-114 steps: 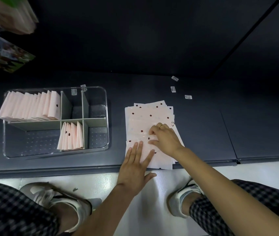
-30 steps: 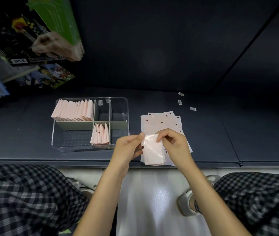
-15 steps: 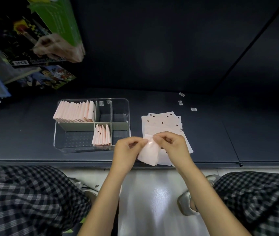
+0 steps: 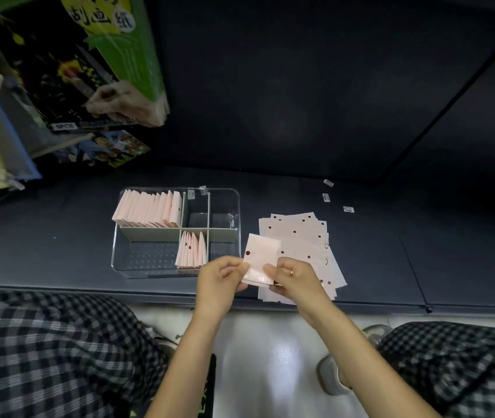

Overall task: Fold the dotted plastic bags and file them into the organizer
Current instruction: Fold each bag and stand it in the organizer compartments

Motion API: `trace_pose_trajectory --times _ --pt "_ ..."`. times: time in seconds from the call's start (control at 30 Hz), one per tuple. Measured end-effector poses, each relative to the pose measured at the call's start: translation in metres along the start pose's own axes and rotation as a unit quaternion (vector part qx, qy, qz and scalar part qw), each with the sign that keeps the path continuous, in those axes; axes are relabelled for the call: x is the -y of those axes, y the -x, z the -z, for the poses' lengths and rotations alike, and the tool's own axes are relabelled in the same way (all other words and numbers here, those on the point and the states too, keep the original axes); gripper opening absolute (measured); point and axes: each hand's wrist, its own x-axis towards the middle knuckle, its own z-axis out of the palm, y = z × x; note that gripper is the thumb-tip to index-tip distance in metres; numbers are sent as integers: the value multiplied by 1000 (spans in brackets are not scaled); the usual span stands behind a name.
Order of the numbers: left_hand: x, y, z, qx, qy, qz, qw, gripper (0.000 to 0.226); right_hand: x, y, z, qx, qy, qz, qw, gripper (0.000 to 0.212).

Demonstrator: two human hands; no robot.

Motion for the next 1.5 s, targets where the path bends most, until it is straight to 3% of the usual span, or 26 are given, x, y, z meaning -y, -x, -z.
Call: trace_pose_trajectory --times 0.2,0.27,0.37,0.5,0.77,0.97,1.07,1.13,1.23,1.43,1.5 --pt "7 -8 4 -51 38 34 997 9 -2 -11 -18 -85 30 12 996 18" --pt "10 -17 10 -69 -65 2 995 8 -1 -20 -24 -100 43 7 994 18" --pt "19 -34 24 -111 -376 -68 917 23 2 -37 -32 -117 65 -2 991 16" --pt "35 -57 45 -156 -524 -66 835 32 2 -57 -46 -114 96 -10 989 20" --pt "38 -90 75 -92 -647 -153 741 33 -3 -69 -62 -84 102 -11 991 14" --pt "46 -99 92 -44 -693 -198 692 31 -5 -85 -80 -98 284 56 952 20" --pt "48 -103 97 -11 -704 -235 671 41 -5 -97 -88 -99 348 75 929 17" --pt "47 -102 100 -21 -695 -242 676 43 -5 -102 -91 -86 378 69 919 17" --pt "48 -100 101 -57 -678 -241 693 30 -5 -106 -100 -80 433 70 895 19" --pt "53 -99 99 -95 -653 -251 708 36 -8 -108 -127 -66 560 101 819 20" --pt "54 -97 97 -103 -630 -249 728 23 -11 -109 -132 -52 573 93 813 23"
